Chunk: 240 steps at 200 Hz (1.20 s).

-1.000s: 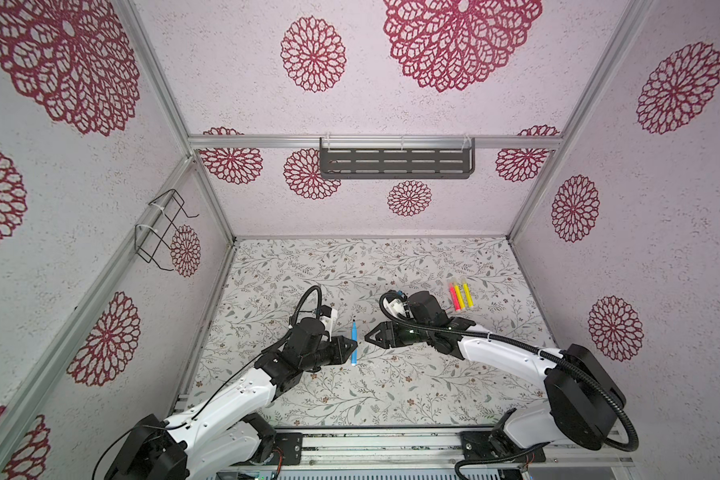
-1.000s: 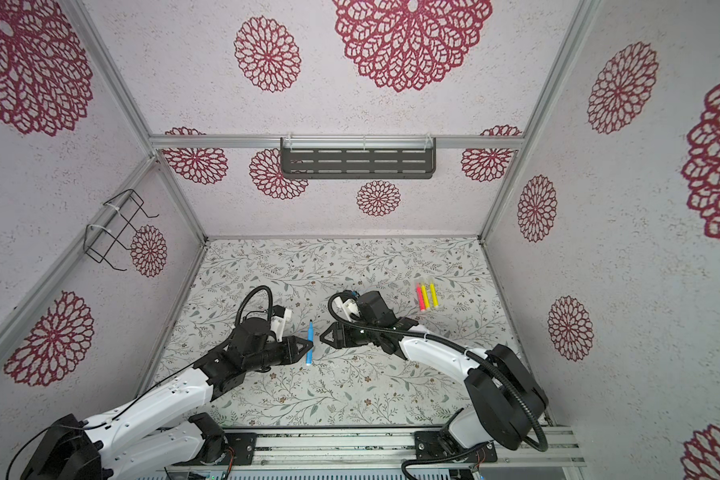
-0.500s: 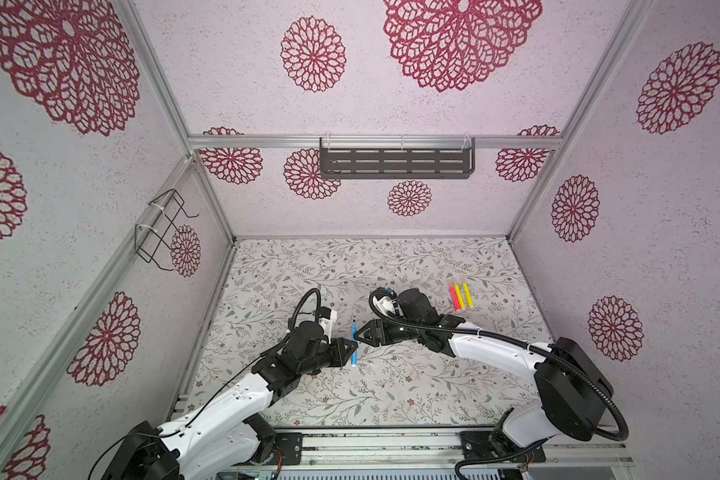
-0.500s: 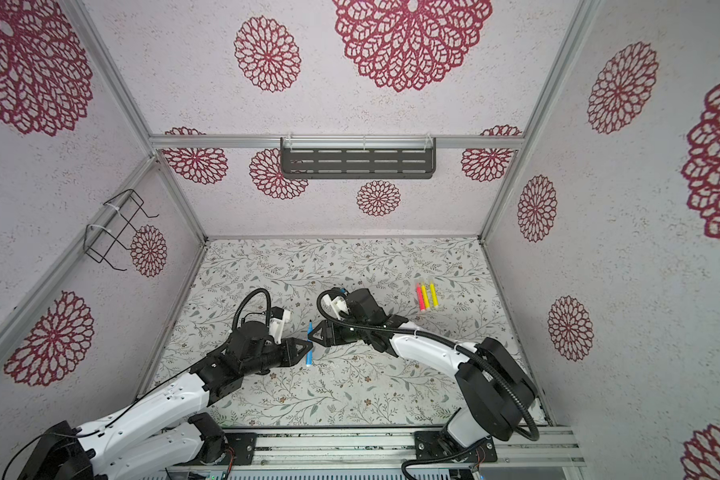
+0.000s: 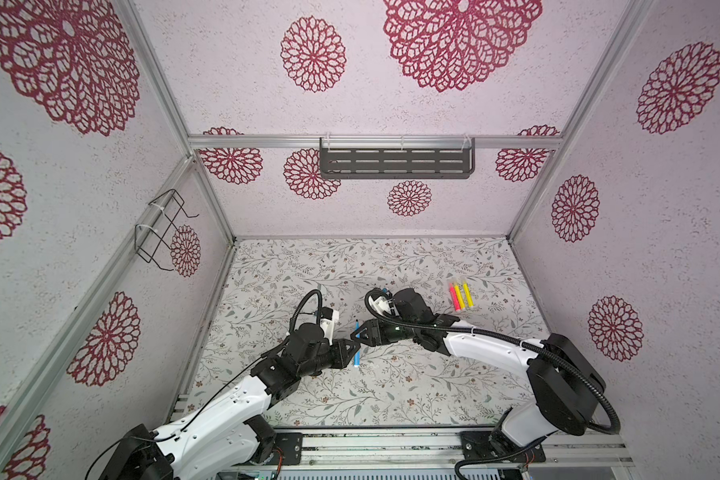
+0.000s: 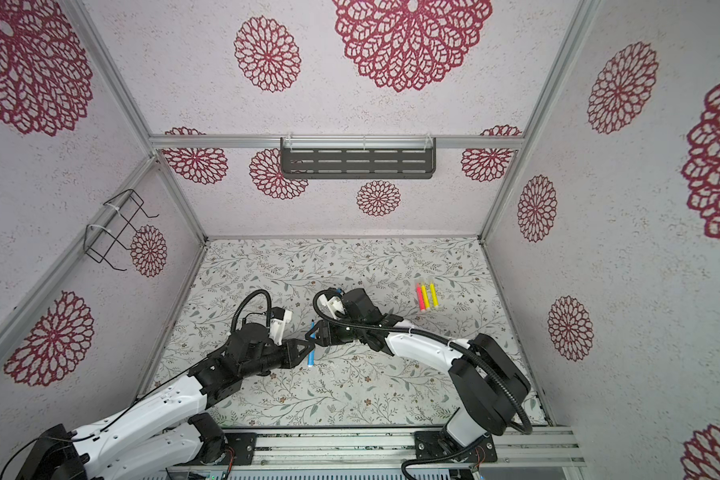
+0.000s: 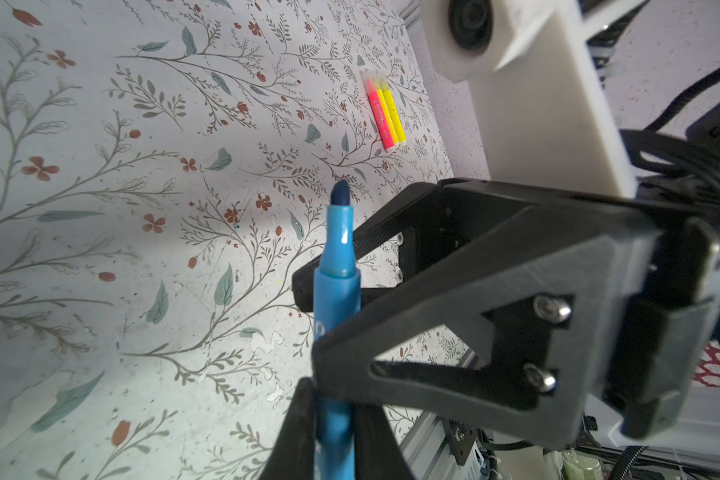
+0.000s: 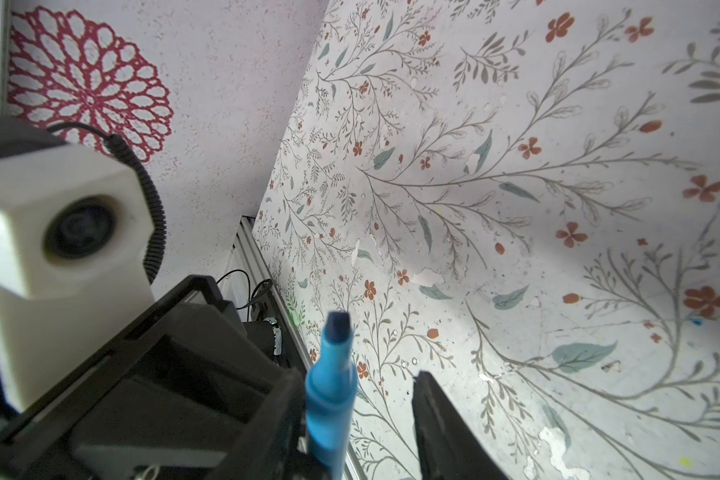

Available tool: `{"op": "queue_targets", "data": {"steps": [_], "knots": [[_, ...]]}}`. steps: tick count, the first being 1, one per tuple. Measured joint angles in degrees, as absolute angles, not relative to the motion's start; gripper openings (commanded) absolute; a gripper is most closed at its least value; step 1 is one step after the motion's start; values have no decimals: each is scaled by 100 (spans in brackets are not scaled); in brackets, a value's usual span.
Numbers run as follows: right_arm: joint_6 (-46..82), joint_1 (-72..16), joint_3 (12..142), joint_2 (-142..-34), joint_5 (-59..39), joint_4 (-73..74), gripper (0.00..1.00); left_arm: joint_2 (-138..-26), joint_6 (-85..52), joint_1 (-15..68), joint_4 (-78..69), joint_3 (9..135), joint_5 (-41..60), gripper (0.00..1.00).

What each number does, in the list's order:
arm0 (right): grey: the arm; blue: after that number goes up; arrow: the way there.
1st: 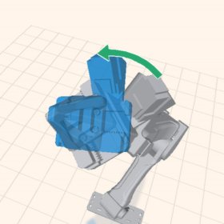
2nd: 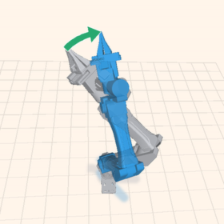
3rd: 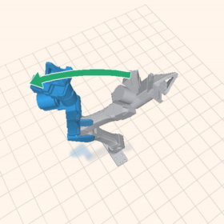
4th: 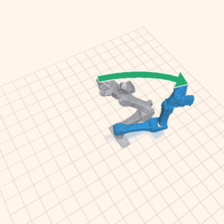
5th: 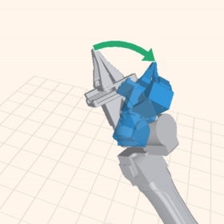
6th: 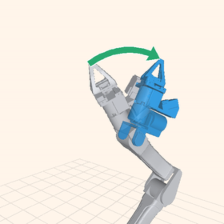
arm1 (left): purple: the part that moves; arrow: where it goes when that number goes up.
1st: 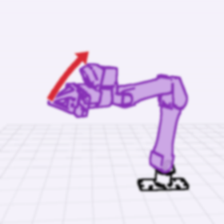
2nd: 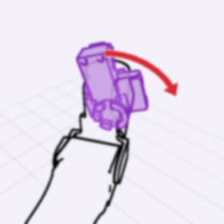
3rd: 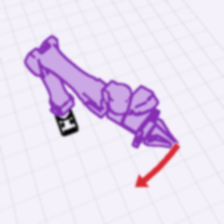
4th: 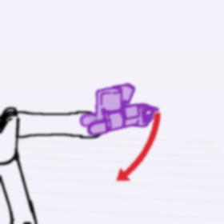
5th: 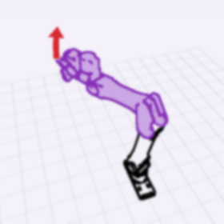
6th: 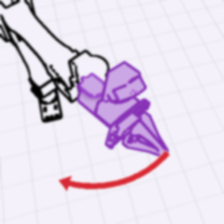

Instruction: Insert the pens into the pen caps

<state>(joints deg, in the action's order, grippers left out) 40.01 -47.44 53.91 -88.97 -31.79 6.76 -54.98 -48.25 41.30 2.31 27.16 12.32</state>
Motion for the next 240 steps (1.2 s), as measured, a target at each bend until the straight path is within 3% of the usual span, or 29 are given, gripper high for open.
{"op": "queue_targets", "data": {"steps": [44,73,87,95,102,124,155,240], "knots": [[4080,-4818,5439,-8897,-3188,770,26,-5498,-4825,4165,196,2716,1232,9],[4104,-4845,5454,-8897,-3177,784,10,-5500,-4827,4187,180,2716,1223,12],[4128,-4845,5454,-8897,-3162,779,6,-5500,-4827,4187,180,2716,1219,25],[4136,-4845,5454,-8897,-3166,779,4,-5500,-4840,4187,172,2716,1229,43],[4143,-4851,5454,-8897,-3157,790,3,-5500,-4838,4198,167,2716,1256,53],[4145,-4853,5454,-8895,-3155,794,2,-5500,-4842,4217,176,2716,1345,65],[4141,-4853,5454,-8868,-3157,792,1,-5498,-4845,4222,143,2716,1516,64],[4119,-4884,5454,-8678,-3181,860,1,-5498,-4963,4222,-172,2543,1944,40]]}}
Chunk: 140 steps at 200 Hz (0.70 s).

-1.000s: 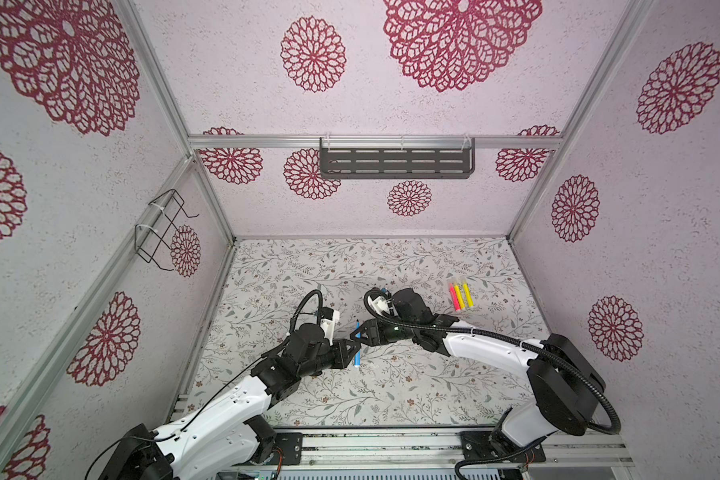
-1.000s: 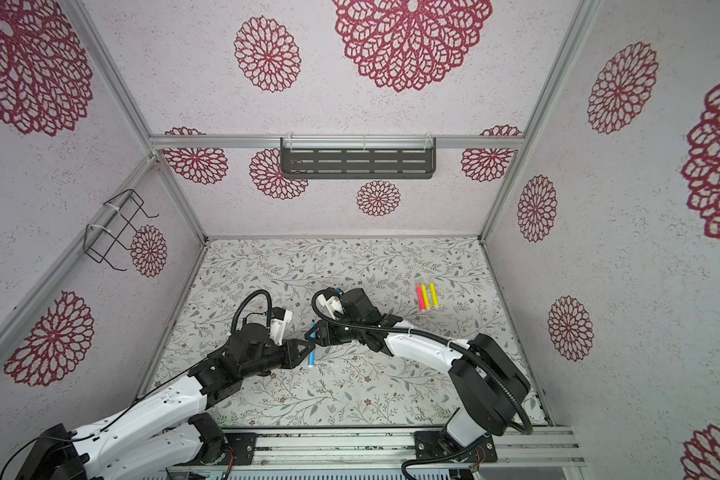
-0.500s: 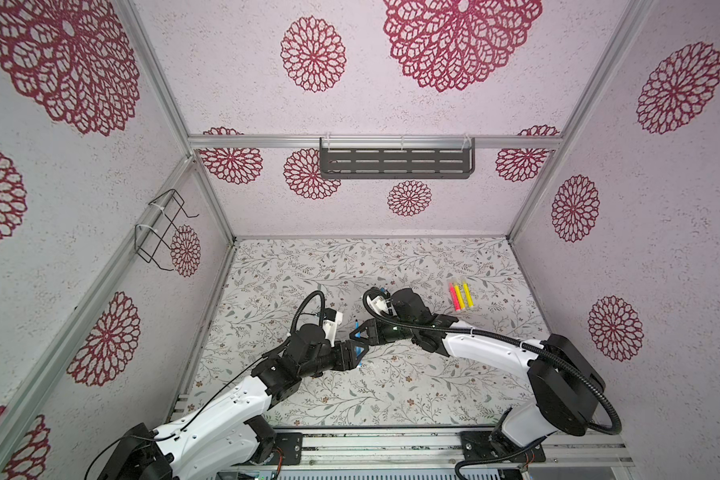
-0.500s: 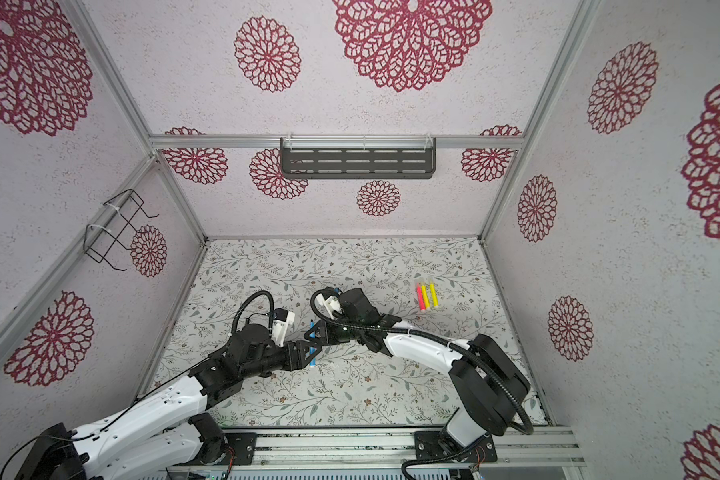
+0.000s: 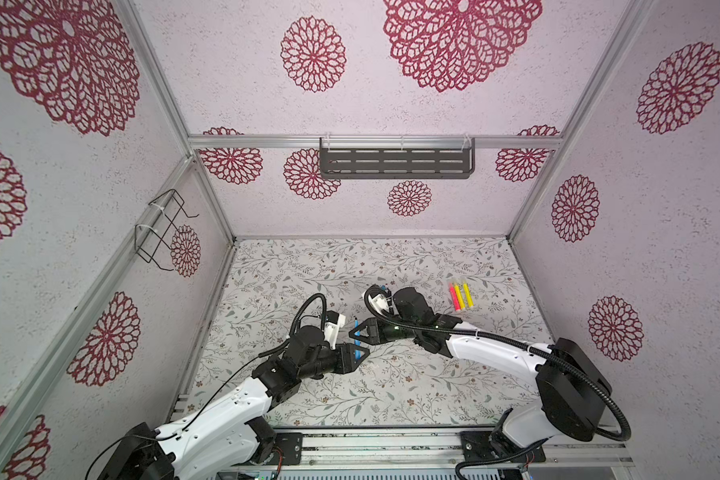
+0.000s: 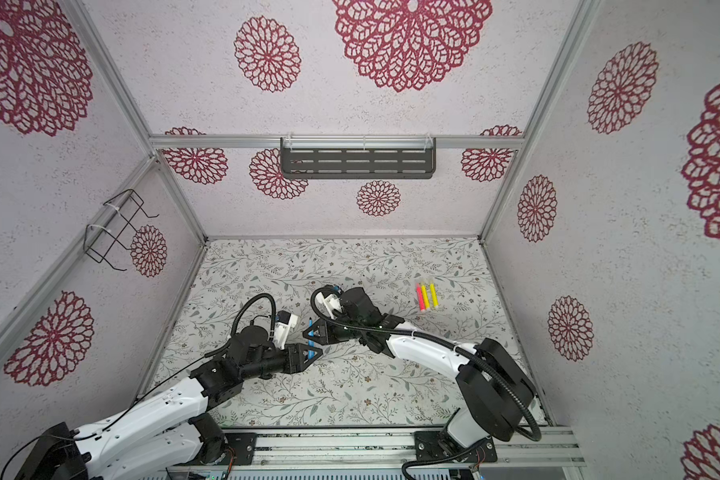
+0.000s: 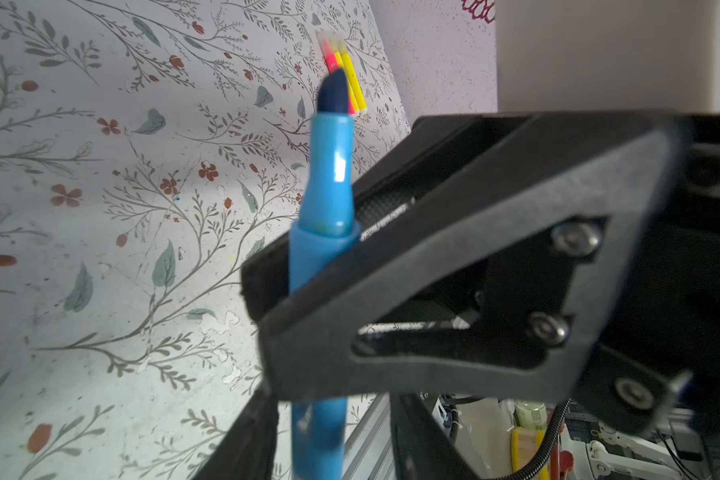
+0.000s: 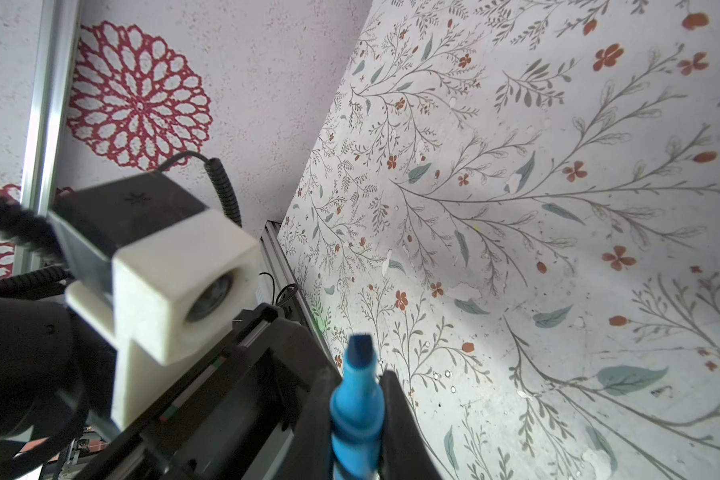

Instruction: Insert the pens into the pen caps

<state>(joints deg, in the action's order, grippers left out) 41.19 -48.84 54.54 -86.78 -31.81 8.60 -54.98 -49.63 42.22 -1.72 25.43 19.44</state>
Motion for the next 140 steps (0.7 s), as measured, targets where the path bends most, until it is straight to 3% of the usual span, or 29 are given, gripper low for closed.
{"op": "queue_targets", "data": {"steps": [55,89,117,140], "knots": [[4117,-4886,5454,-8617,-3227,873,1,-5496,-4974,4215,-207,2532,1957,20],[4106,-4886,5454,-8569,-3221,864,1,-5496,-4976,4213,-261,2532,1968,0],[4104,-4886,5454,-8556,-3212,849,3,-5496,-4974,4213,-261,2532,1966,0],[4099,-4893,5452,-8486,-3170,786,14,-5463,-4969,4217,-274,2532,1966,0]]}}
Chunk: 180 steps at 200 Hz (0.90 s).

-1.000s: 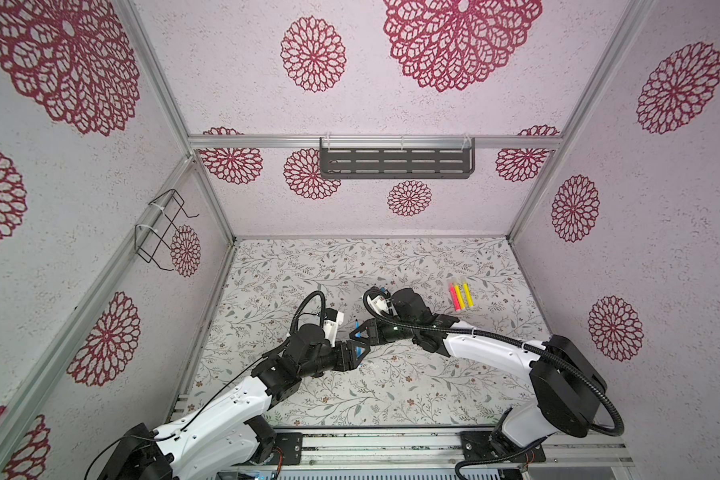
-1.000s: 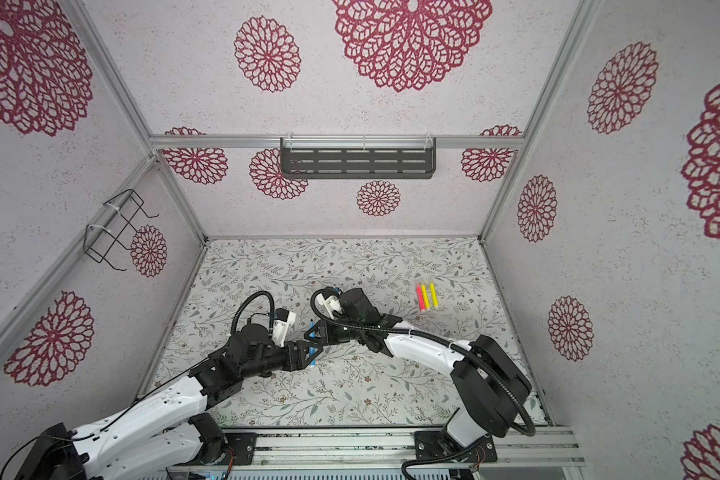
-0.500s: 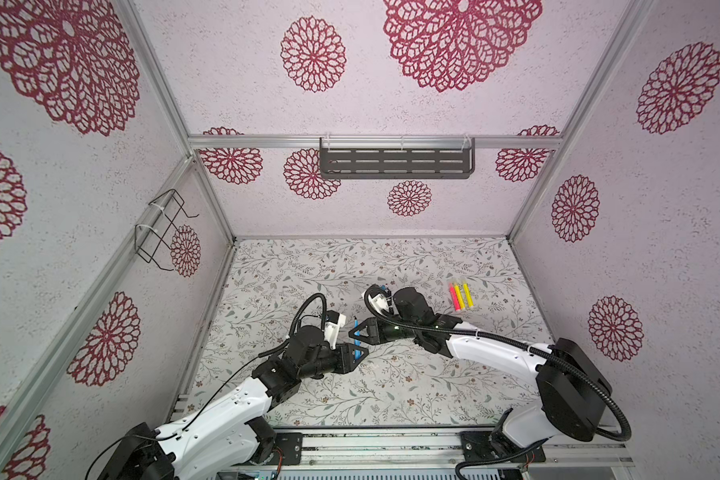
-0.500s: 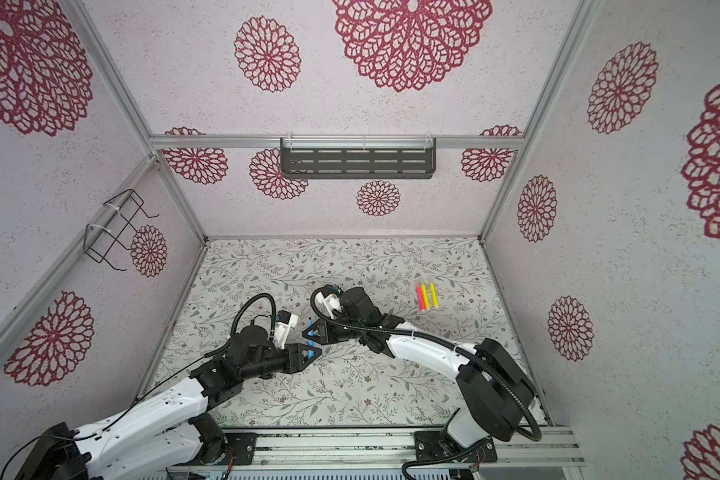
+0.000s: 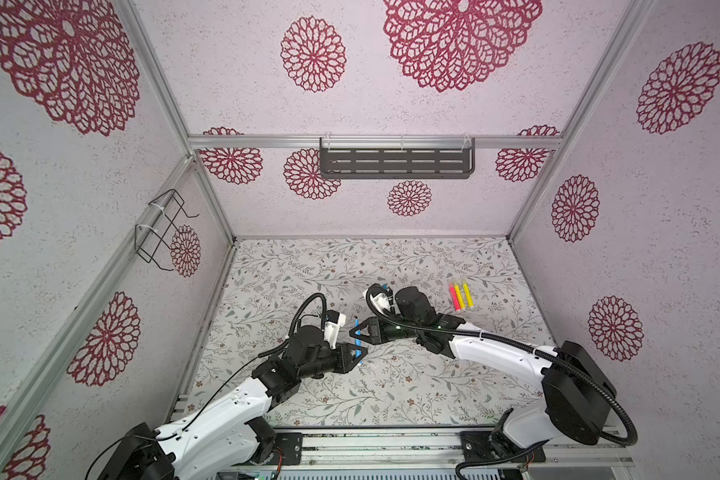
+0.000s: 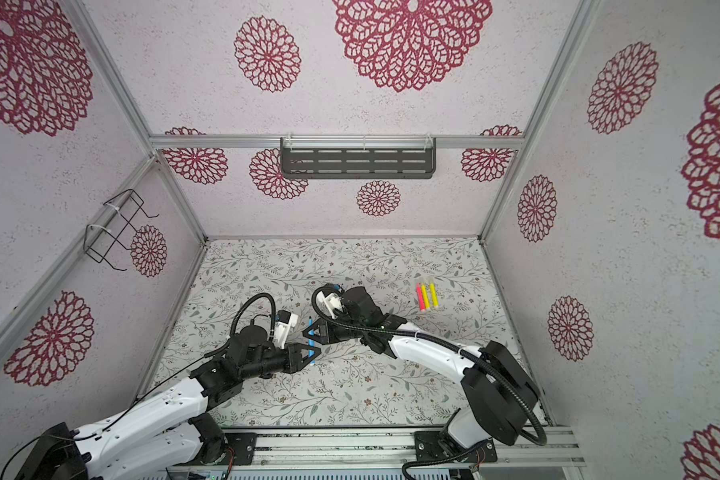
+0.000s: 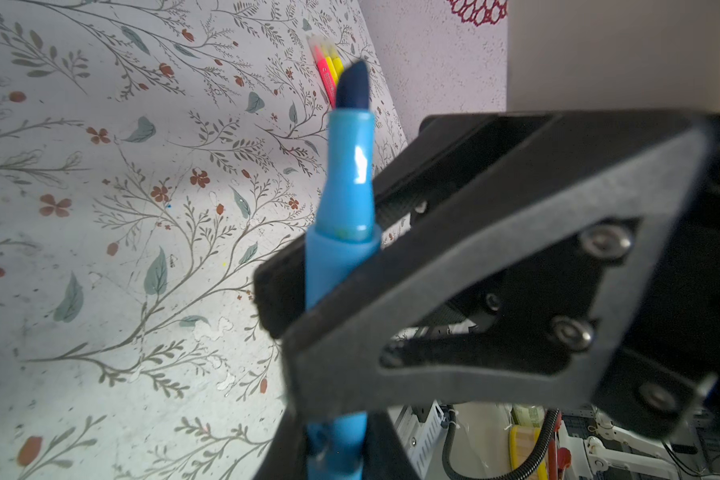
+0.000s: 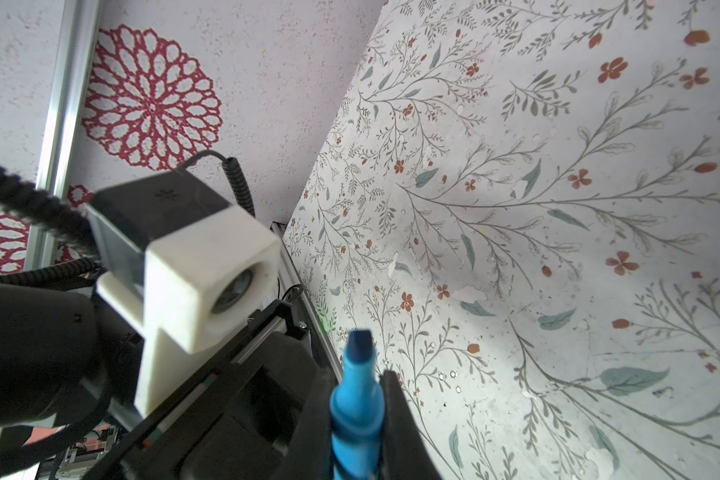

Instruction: Insert the pens into the pen caps

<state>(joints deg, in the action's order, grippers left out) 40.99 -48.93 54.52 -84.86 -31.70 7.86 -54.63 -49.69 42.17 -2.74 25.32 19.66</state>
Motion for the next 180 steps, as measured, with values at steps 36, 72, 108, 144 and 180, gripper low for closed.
{"op": "queue_targets", "data": {"steps": [36,72,108,144,180], "knots": [[4032,-4912,5443,-8250,-3109,703,41,-5336,-4952,4224,-242,2532,1844,0],[3881,-4917,5439,-7830,-2869,486,48,-5290,-4943,4224,-174,2530,1697,0],[3745,-4869,5439,-7371,-2191,-134,50,-5275,-4932,4224,-36,2530,1522,0],[3660,-4386,5435,-6777,-989,-1328,49,-5269,-4923,4224,158,2521,1302,0],[3546,-3350,5404,-6582,78,-2488,47,-5205,-4910,4228,165,2421,1223,0]]}}
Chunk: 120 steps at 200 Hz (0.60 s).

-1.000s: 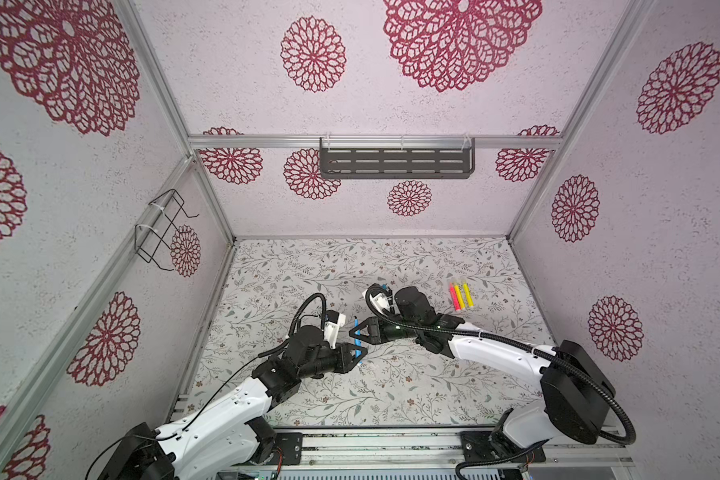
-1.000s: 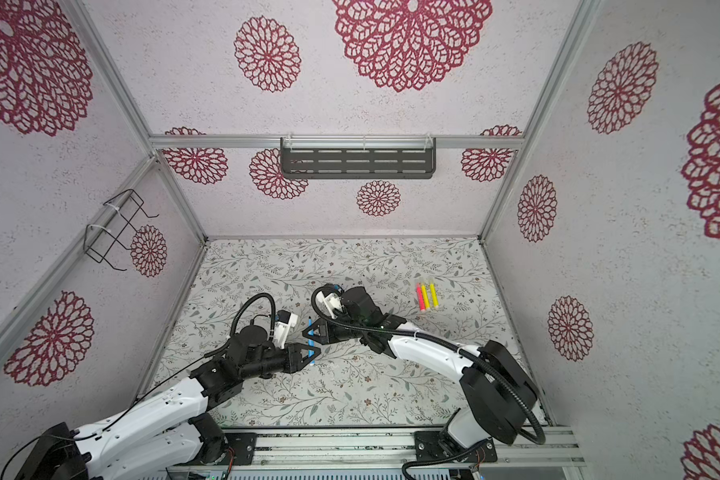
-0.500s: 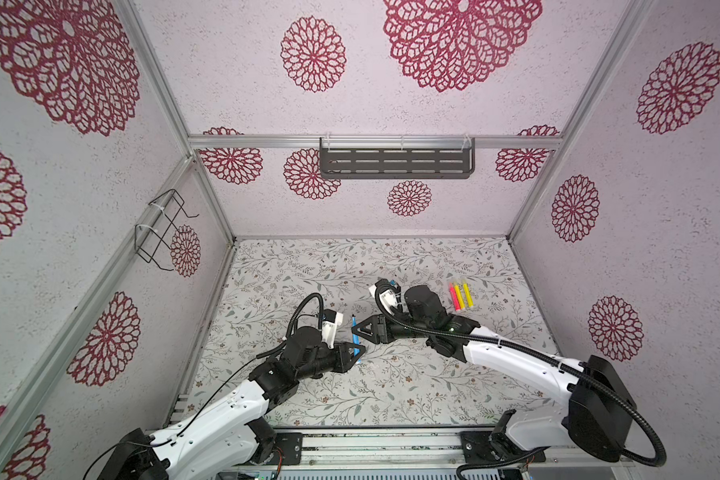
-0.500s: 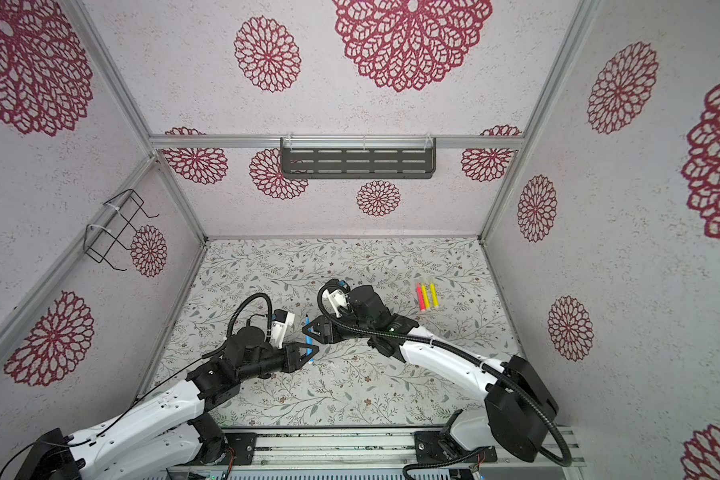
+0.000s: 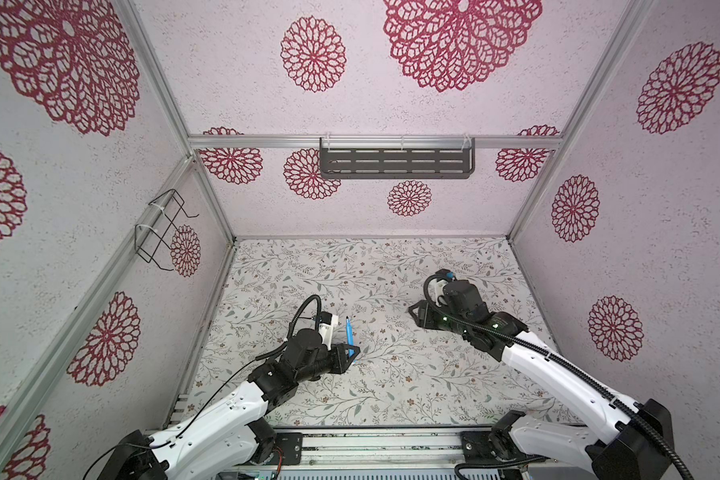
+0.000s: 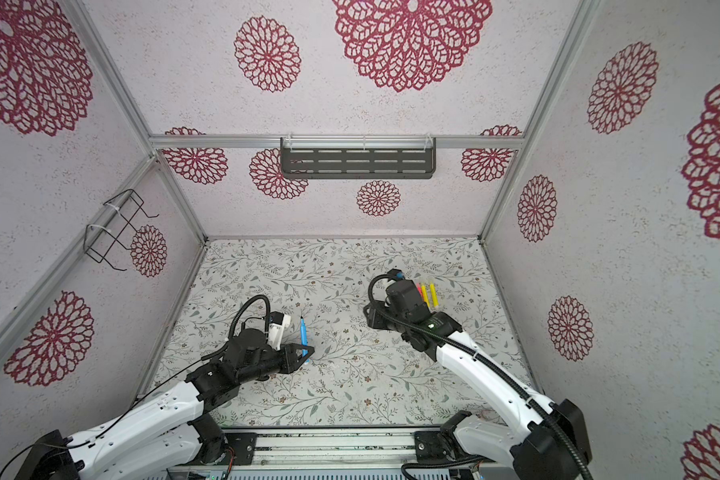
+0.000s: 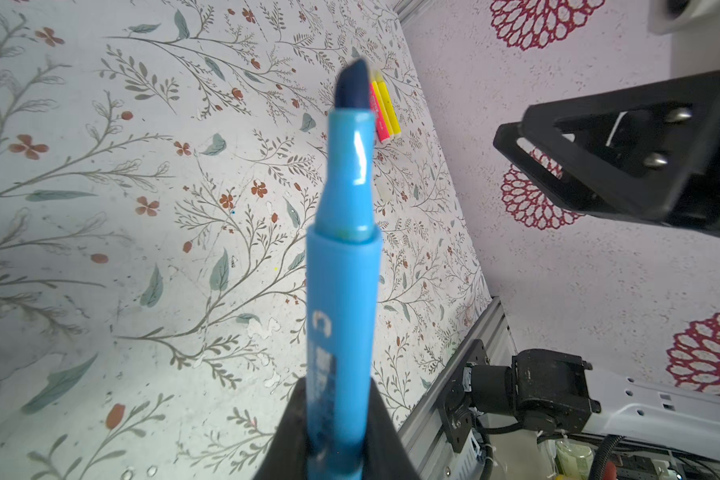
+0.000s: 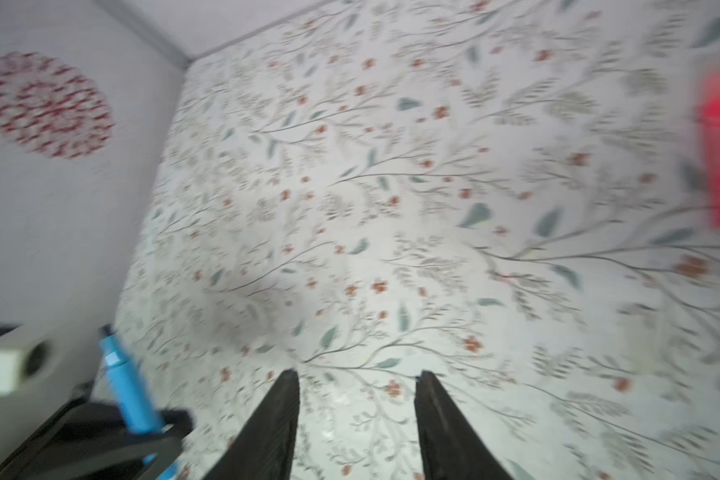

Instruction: Insert the pens into the pen caps

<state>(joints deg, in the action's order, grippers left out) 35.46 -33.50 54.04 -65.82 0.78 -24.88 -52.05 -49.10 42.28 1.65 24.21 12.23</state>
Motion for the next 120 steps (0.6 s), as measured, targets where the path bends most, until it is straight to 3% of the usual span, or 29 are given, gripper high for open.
{"op": "queue_targets", "data": {"steps": [43,120], "knots": [[3151,-2790,5402,-7006,1039,-3371,41,-5168,-4917,4241,158,2281,1260,0],[2248,-2554,5439,-8525,1350,-3632,34,-4453,-4987,4289,233,2178,1299,0]]}}
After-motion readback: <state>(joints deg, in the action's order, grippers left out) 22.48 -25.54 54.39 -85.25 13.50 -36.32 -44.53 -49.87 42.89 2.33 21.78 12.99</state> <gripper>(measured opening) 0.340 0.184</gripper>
